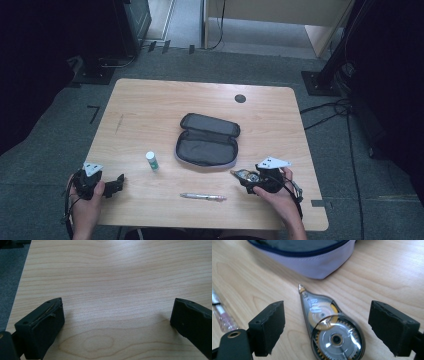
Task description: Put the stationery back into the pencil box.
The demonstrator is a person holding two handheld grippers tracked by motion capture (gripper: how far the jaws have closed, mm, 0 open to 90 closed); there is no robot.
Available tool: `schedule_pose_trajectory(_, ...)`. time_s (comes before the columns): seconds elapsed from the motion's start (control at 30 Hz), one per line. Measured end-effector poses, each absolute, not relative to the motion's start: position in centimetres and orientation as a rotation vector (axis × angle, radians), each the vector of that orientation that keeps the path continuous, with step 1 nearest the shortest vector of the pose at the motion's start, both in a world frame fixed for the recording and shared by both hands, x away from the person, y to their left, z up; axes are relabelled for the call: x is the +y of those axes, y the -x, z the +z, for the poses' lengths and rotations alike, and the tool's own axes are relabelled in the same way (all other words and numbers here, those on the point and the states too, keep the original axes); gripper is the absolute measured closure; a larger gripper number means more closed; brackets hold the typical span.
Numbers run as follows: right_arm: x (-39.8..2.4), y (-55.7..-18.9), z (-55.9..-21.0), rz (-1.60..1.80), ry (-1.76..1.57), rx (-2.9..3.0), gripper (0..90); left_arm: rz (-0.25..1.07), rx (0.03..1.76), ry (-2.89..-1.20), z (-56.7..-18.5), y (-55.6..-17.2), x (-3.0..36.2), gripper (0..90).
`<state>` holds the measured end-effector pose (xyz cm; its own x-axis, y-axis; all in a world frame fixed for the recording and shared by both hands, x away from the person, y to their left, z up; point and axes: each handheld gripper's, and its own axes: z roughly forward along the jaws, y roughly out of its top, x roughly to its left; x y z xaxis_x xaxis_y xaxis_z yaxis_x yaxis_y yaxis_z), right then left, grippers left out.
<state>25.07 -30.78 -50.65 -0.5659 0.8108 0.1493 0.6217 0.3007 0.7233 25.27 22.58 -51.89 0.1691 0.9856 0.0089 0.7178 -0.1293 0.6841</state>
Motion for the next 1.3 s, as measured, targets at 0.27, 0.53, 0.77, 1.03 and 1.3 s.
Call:
schedule_pose_trajectory(0.27, -30.5, -24.1, -51.6, 1.057, -1.232, 2.337, 24.7, 0.644, 1.605, -1.91, -51.9, -25.3, 22.6, 0.0)
schedule_pose_trajectory(0.53, -30.9, -23.6, -51.9, 1.048, -1.251, 2.309, 30.3, 0.645, 1.605, -1.91, -51.9, -25.3, 22.6, 0.0)
schedule_pose_trajectory(0.77, -30.9, -22.8, -52.2, 1.044, -1.217, 2.277, 33.5, 0.644, 1.605, -1.911, -51.9, -25.3, 22.6, 0.0)
schedule_pose_trajectory(1.03, -30.9, -22.6, -52.4, 1.061, -1.186, 2.285, 30.5, 0.645, 1.605, -1.911, -51.9, -25.3, 22.6, 0.0)
schedule_pose_trajectory(1.3, -31.0, -22.3, -52.3, 1.077, -1.159, 2.295, 41.4, 0.644, 1.605, -1.91, -51.9, -25.3, 22.6, 0.0)
